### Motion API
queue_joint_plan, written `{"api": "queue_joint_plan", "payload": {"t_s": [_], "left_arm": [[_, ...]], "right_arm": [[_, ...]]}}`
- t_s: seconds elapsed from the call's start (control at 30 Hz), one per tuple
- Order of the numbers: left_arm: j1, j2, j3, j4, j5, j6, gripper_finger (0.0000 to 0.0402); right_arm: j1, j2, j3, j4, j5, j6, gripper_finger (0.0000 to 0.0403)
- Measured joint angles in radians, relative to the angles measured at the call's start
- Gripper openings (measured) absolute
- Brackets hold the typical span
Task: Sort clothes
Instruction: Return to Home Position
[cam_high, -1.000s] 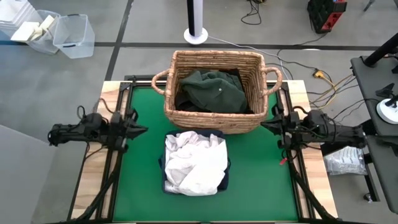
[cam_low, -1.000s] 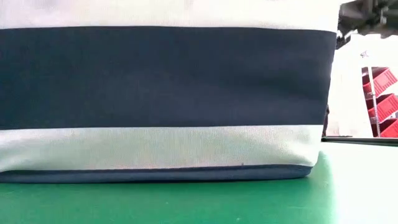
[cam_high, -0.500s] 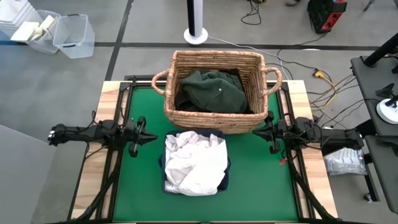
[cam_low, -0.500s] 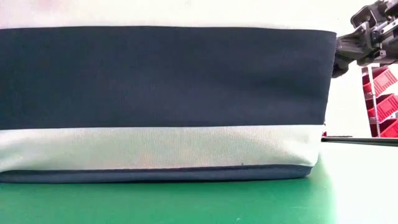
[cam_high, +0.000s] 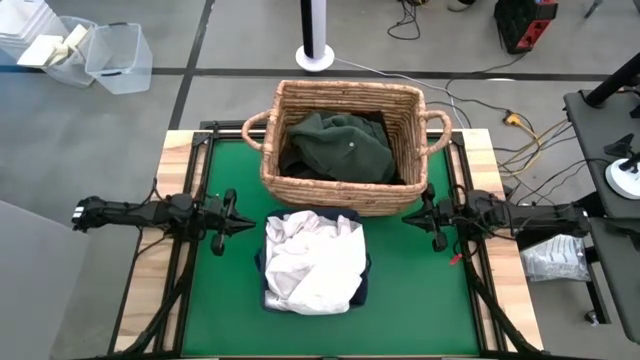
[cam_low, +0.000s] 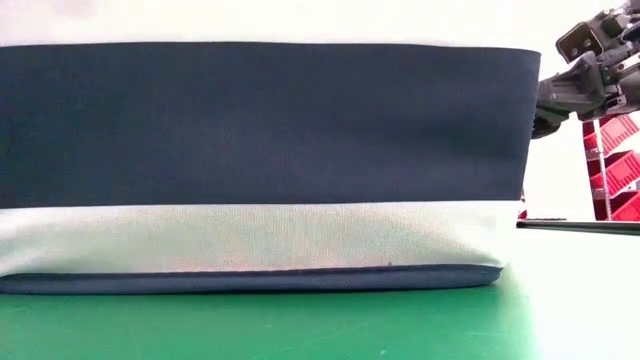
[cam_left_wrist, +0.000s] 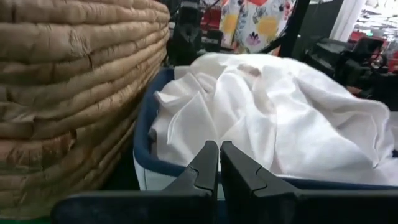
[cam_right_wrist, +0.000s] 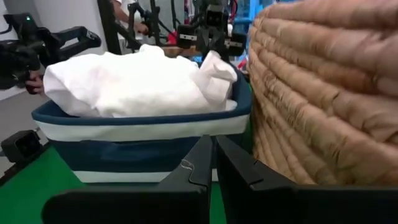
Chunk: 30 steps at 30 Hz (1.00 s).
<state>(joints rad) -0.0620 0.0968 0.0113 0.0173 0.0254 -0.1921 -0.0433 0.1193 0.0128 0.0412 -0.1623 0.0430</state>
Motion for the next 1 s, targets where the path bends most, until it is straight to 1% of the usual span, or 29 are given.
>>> {"api": "queue_joint_plan", "payload": {"t_s": [0.13,0.33,0.57,1.0], "left_arm": [[0.0,0.027,0.003,-0.004,0.0,-0.016,0.0],[0.0,0.057,0.01,-0.01,0.003,-0.035,0.0],[0.0,0.083,0.011,-0.007,0.002,-0.035,0.0],[0.0,0.111,0.011,-0.004,0.002,-0.034,0.0]], "right_arm": [[0.0,0.012,0.0,-0.001,0.001,0.025,0.0013],[0.0,0.016,-0.001,-0.003,0.005,-0.033,0.0013],[0.0,0.014,-0.001,-0.002,0.005,0.009,0.0013],[0.0,0.014,-0.002,-0.002,0.005,0.009,0.0013]]}}
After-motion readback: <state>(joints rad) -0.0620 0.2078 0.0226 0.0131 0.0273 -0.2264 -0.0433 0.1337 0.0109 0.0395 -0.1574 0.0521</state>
